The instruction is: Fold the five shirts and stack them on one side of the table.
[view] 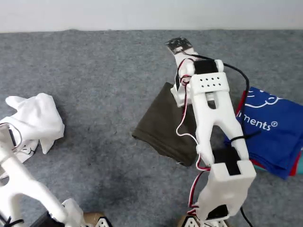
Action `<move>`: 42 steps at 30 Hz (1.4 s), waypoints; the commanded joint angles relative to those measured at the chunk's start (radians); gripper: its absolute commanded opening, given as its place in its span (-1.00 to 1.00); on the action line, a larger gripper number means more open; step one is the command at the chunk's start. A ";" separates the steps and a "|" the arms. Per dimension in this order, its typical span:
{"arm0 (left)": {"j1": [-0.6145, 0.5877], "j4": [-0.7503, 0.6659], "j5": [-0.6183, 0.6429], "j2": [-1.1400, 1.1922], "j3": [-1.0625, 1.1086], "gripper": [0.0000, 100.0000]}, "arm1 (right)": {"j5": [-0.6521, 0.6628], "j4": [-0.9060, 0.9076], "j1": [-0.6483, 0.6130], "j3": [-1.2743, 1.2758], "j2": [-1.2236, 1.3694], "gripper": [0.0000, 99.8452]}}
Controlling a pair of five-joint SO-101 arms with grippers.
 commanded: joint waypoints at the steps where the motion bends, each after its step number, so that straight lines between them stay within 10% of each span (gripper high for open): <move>1: -0.003 0.000 -0.015 -0.032 -0.042 -0.97 | -0.210 0.136 -0.007 -0.066 -0.099 -0.56; 13: 0.002 0.000 -0.015 -0.032 -0.044 -0.97 | -0.628 0.157 -0.005 -0.023 -0.041 -0.31; 33: -0.005 0.005 -0.017 -0.032 -0.044 -0.97 | -0.844 -0.289 0.018 0.127 0.374 -0.08; 42: -0.005 0.005 -0.017 -0.032 -0.044 -0.97 | -0.802 -0.223 0.054 0.081 0.389 -0.94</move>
